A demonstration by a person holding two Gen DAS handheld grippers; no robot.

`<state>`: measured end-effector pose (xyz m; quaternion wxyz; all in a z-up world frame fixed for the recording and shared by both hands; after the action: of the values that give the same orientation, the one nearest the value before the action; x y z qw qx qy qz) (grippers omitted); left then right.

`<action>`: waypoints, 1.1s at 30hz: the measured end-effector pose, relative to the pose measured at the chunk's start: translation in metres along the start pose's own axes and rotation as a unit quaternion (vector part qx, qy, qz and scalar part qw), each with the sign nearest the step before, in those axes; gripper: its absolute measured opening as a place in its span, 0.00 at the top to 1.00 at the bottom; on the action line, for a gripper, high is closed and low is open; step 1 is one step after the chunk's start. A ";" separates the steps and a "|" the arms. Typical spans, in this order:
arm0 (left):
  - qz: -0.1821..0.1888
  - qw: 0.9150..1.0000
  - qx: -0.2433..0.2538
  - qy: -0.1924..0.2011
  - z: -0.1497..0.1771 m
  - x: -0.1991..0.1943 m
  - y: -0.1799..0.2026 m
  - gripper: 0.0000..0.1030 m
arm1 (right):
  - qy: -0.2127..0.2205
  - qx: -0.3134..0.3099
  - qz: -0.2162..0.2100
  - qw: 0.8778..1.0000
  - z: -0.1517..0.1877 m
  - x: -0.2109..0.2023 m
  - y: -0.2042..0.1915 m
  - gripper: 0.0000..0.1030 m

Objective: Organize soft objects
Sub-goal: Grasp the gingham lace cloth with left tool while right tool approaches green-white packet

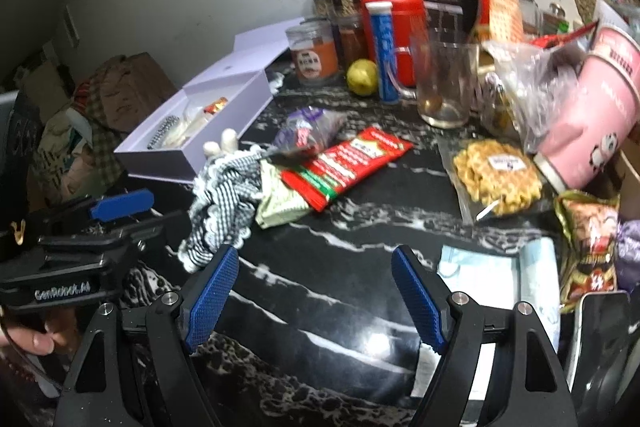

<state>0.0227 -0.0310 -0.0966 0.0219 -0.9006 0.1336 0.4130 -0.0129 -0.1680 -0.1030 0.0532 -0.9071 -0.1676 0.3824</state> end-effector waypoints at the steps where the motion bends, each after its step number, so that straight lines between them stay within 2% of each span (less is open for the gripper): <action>1: -0.003 1.000 0.002 -0.002 -0.001 0.004 0.001 0.31 | -0.003 0.000 0.001 1.000 0.001 0.002 0.002 0.22; 11: -0.031 0.999 -0.005 -0.022 -0.014 0.048 -0.007 0.31 | -0.020 -0.007 0.000 1.000 -0.001 0.021 0.012 0.22; 16: -0.033 0.998 -0.024 -0.049 -0.013 0.071 -0.014 0.31 | -0.028 0.002 -0.013 1.000 -0.007 0.032 0.018 0.22; 24: -0.019 0.997 -0.040 -0.061 -0.012 0.089 -0.018 0.32 | -0.036 0.009 -0.025 0.999 -0.014 0.048 0.023 0.22; 27: -0.017 0.998 -0.038 -0.050 -0.011 0.089 -0.019 0.52 | -0.042 0.012 -0.034 0.998 -0.015 0.053 0.022 0.22; 33: -0.013 0.998 -0.038 -0.044 -0.008 0.077 -0.023 0.57 | -0.053 0.013 -0.049 0.997 -0.013 0.064 0.014 0.22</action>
<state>0.0822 -0.0275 -0.1510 -0.0013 -0.8833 0.1054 0.4568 0.0417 -0.1589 -0.1405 0.0747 -0.8753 -0.2096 0.4293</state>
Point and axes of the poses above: each gripper's, at about its wrist camera, not at the fingertips, and x roughly the way its jaws point, y to its right, z to its underside, the point moved 6 cm from there along x, roughly the way its jaws point, and after that the axes turned 4 degrees about -z, right-handed, at the moved point
